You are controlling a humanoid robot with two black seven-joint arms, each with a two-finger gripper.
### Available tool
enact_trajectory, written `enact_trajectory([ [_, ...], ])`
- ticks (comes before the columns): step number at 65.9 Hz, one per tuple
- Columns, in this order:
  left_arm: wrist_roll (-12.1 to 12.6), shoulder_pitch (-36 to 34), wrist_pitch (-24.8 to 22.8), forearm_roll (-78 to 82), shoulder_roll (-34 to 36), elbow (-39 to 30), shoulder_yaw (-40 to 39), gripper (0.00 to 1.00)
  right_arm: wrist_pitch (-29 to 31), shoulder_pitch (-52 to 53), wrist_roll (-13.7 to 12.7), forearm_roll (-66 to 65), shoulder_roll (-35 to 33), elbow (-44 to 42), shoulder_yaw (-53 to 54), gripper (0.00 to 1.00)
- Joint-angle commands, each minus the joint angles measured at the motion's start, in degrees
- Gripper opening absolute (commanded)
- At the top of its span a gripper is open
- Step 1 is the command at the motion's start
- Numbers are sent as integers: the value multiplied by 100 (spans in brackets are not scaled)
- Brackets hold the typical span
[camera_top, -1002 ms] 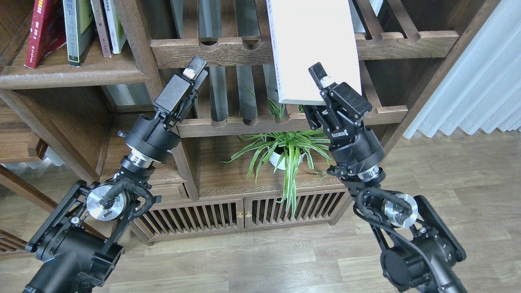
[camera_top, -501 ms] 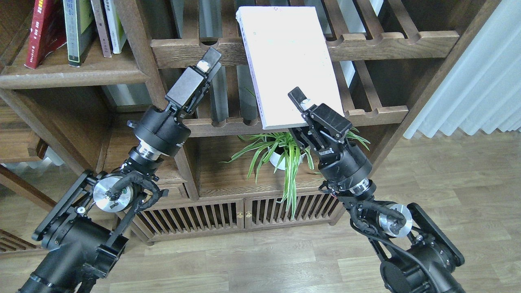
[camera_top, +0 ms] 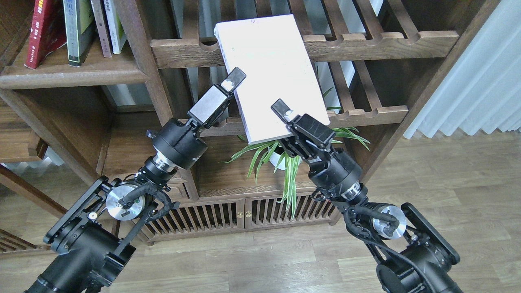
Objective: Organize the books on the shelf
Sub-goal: 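Pull the white book off the shelf and catch it with both grippers, then hold the white book with both grippers and pass it to the left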
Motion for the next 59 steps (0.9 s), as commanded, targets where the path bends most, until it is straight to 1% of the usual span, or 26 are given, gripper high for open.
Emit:
enact_trajectory([
  [1,-2,2,-2,-1,0,-1,2,60,-3,2,-24,-83,-20,-110,-66,5],
  [6,-2,2,-2,-1,0,-1,20,59,-3,11,-24,-92,-20,-154,-58,5],
  [9,-2,11,-2,-1,0,-1,46,56,-3,11,-24,-92,-12,-163,-58,5],
  [12,-2,11,-2,-1,0,-1,55,50,-3,28,-24,-92,-12,-189,-58,5],
  [13,-2,11,-2,-1,0,-1,64,46,-3,37,-24,-92,-12,-189,-58,5],
  [15,-2,11,-2,-1,0,-1,64,41,-3,54,-24,-92,-12,-198,-58,5],
  [16,-2,11,-2,-1,0,-1,81,33,-3,81,-15,-83,-3,-198,-23,5],
  [19,7,2,-2,-1,0,-1,81,29,-3,90,-6,-83,15,-207,-5,5],
  [22,7,11,-2,-1,0,-1,90,22,-3,107,-6,-74,24,-215,4,6],
  [24,-2,11,-2,-1,0,-1,90,14,-3,116,-6,-74,41,-233,21,6],
  [27,-2,11,-2,-10,0,-1,90,8,-3,125,-6,-74,50,-233,21,6],
  [43,-2,11,-2,-1,0,-1,231,5,-3,160,-6,-65,94,-233,13,6],
  [59,-2,20,-2,-1,0,-1,257,4,-3,257,47,-13,85,-321,153,6],
])
